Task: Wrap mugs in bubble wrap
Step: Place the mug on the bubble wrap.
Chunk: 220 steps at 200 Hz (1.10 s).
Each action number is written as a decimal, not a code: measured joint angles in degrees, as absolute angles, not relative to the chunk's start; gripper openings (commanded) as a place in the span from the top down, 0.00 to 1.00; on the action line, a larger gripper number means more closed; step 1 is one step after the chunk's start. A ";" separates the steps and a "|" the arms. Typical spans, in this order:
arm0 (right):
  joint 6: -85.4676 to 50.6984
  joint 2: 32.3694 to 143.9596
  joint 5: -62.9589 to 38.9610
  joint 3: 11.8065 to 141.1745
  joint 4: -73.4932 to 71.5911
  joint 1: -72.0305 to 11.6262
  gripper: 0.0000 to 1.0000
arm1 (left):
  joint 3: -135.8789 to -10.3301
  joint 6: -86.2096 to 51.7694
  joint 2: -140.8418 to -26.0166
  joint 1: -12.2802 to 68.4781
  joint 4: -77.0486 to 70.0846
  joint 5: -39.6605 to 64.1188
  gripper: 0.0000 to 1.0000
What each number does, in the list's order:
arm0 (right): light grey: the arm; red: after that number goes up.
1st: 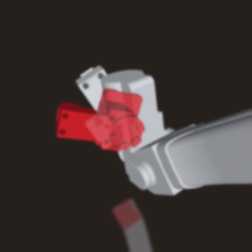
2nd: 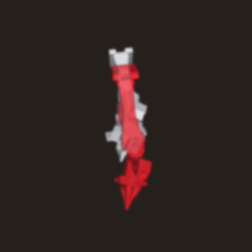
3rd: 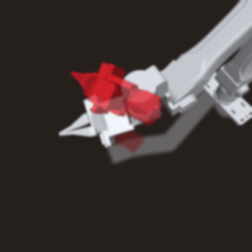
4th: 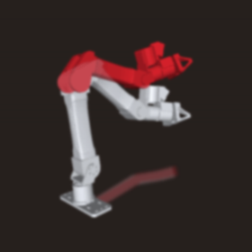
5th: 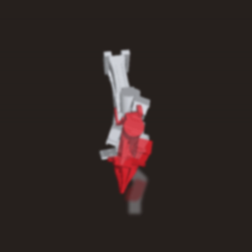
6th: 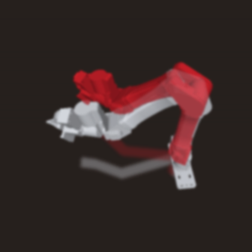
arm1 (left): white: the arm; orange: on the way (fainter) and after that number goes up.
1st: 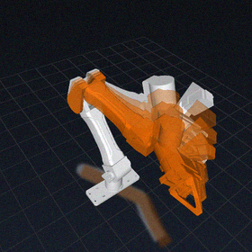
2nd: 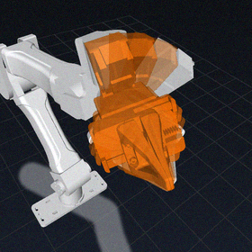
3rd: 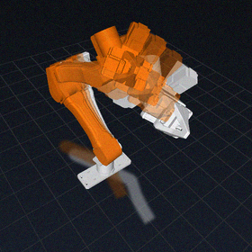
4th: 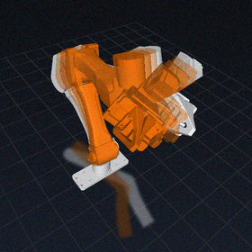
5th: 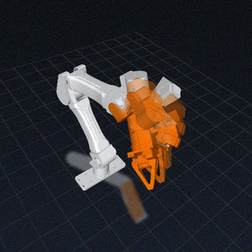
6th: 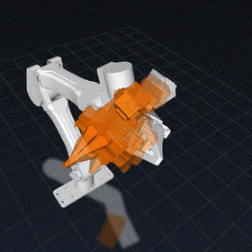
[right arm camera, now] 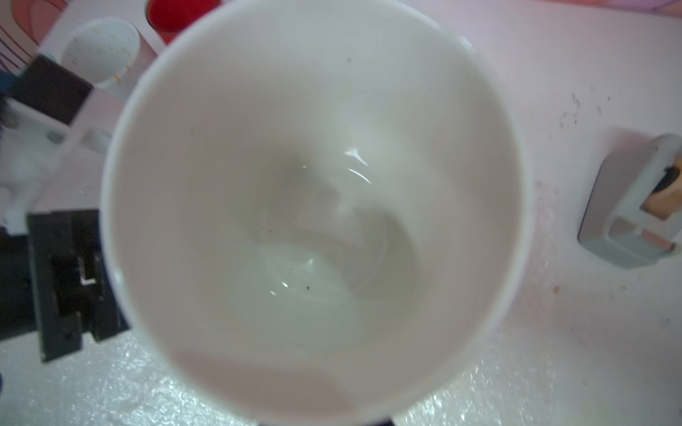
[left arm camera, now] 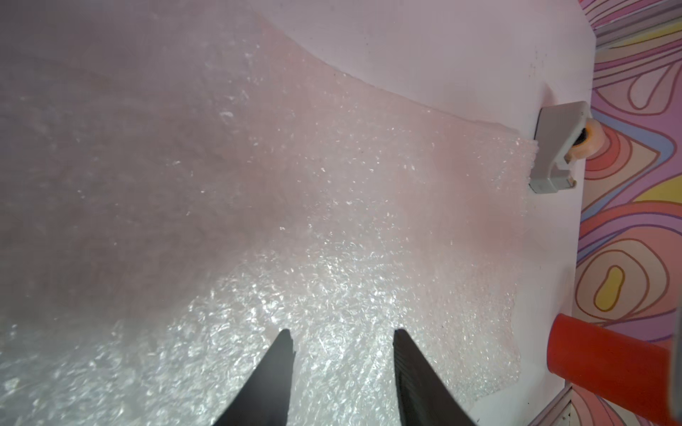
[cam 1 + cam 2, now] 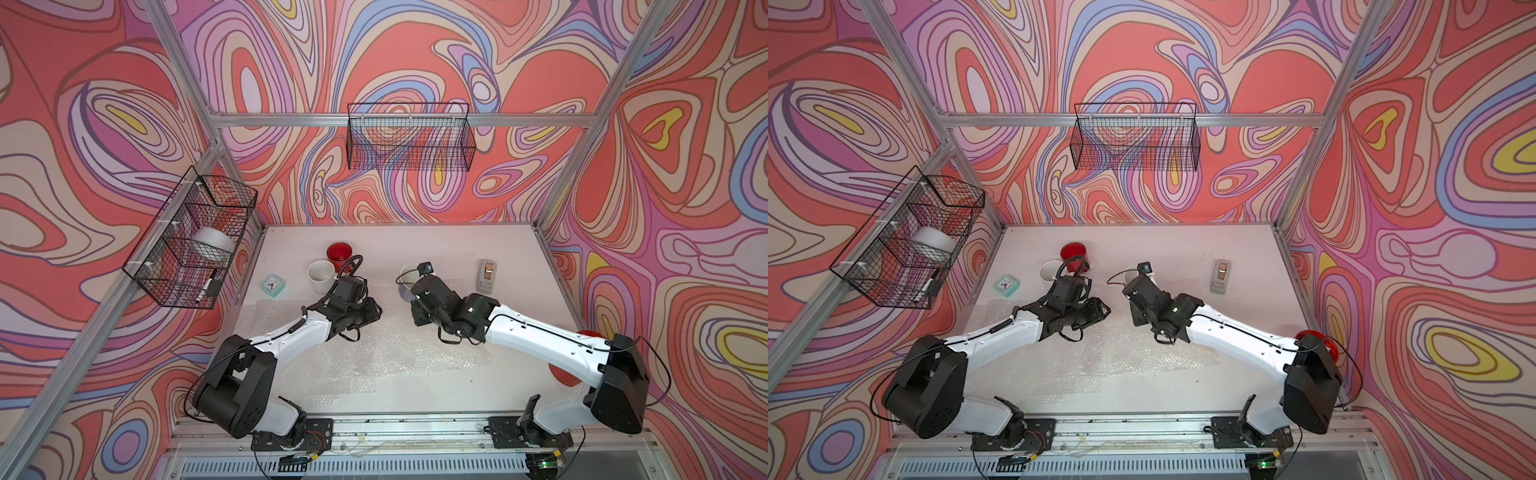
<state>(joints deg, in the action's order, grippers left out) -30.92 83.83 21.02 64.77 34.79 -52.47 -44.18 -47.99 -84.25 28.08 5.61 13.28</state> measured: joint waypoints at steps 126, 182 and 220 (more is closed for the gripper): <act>-41.52 88.25 21.21 57.76 31.27 -56.25 1.00 | -44.18 -48.71 -88.01 28.10 4.40 12.97 0.56; -43.81 91.72 21.04 55.57 30.11 -56.73 1.00 | -44.18 -48.71 -88.01 28.10 4.40 12.97 0.55; -44.51 92.05 20.14 54.26 28.53 -57.17 0.64 | -44.18 -48.69 -87.94 28.10 4.47 12.86 0.53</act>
<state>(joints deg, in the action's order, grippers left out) -44.51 92.05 20.14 54.26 28.53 -57.17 -44.18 -48.69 -87.94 28.10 4.47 12.86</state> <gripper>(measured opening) 0.223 0.452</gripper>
